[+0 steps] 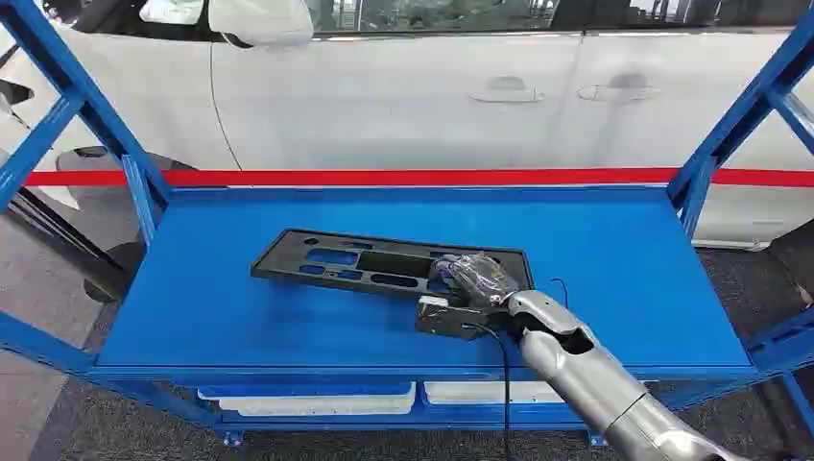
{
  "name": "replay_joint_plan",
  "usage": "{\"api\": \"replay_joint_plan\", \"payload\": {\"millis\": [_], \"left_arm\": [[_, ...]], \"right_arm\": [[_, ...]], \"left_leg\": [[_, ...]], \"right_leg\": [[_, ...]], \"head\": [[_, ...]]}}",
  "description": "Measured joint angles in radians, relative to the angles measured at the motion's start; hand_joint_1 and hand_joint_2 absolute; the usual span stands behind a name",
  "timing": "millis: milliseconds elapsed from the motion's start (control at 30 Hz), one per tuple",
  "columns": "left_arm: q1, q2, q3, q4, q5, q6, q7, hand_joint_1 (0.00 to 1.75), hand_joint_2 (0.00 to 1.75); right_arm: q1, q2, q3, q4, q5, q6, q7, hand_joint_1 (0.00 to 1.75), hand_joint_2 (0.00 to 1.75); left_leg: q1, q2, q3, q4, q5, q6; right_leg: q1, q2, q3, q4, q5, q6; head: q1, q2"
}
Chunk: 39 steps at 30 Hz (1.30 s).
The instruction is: Take the parts from the cabinet and place them on the table.
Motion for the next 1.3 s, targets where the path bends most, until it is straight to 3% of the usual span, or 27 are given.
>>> {"api": "replay_joint_plan", "payload": {"millis": [33,500,733,933,1100,1167,1200,1233,1300], "left_arm": [[0.000,0.000,0.000,0.000,0.000,0.000,0.000,0.00,1.75],[0.003,-0.003,0.020,-0.010,0.027,-0.011,-0.020,0.00,1.75],[0.010,-0.010,0.033,-0.025,0.013,0.005,-0.007,0.00,1.75],[0.015,-0.016,0.041,-0.041,-0.008,0.006,-0.007,0.00,1.75],[0.022,-0.019,0.047,-0.053,-0.023,-0.010,-0.009,0.00,1.75],[0.025,-0.021,0.050,-0.058,-0.023,-0.011,-0.008,0.00,1.75],[0.025,-0.025,0.050,-0.059,-0.024,-0.011,-0.008,0.00,1.75],[0.025,-0.027,0.050,-0.061,-0.026,-0.012,-0.009,0.00,1.75],[0.028,-0.030,0.051,-0.066,-0.030,-0.016,-0.008,0.00,1.75]], "right_arm": [[0.000,0.000,0.000,0.000,0.000,0.000,0.000,1.75,1.75],[0.038,0.000,-0.056,-0.055,0.010,-0.004,-0.005,1.75,1.75],[0.044,0.000,-0.132,-0.184,0.104,-0.143,-0.039,1.75,1.75],[0.023,-0.001,-0.184,-0.296,0.220,-0.165,-0.055,1.75,1.75],[0.020,-0.001,-0.185,-0.325,0.283,-0.185,-0.060,1.75,1.75],[0.020,-0.001,-0.186,-0.332,0.288,-0.188,-0.061,1.75,1.75],[0.019,-0.001,-0.187,-0.336,0.290,-0.188,-0.062,1.75,1.75],[0.017,-0.001,-0.188,-0.336,0.290,-0.190,-0.064,1.75,1.75],[0.013,0.000,-0.189,-0.338,0.295,-0.195,-0.068,1.75,1.75]], "left_leg": [[0.000,0.000,0.000,0.000,0.000,0.000],[0.000,-0.001,-0.001,0.000,0.000,0.000],[0.000,-0.001,-0.001,0.000,0.000,0.000],[-0.002,-0.001,-0.002,0.005,-0.002,0.004],[-0.005,-0.001,-0.008,0.011,-0.004,0.012],[-0.007,-0.001,-0.006,0.006,0.009,0.022],[0.008,0.001,0.001,-0.019,0.027,0.031],[0.005,0.006,0.001,-0.027,0.035,0.033],[0.005,0.008,-0.009,-0.027,0.040,0.039]], "right_leg": [[0.000,0.000,0.000,0.000,0.000,0.000],[0.000,-0.001,0.000,0.000,0.000,0.000],[0.000,-0.001,-0.003,0.000,0.000,0.000],[-0.003,-0.001,-0.003,0.000,0.000,0.001],[-0.006,-0.001,-0.003,-0.001,0.003,0.010],[-0.008,0.000,0.000,-0.008,0.013,0.021],[-0.002,0.000,-0.003,-0.007,0.006,0.026],[-0.003,-0.008,-0.010,0.010,-0.018,0.032],[-0.007,-0.018,-0.066,0.142,-0.104,0.038]], "head": [[0.000,0.000],[0.000,0.000],[0.000,0.000],[0.000,0.000],[0.000,0.000],[0.000,0.000],[0.000,0.000],[0.000,0.000],[0.000,0.000]]}}
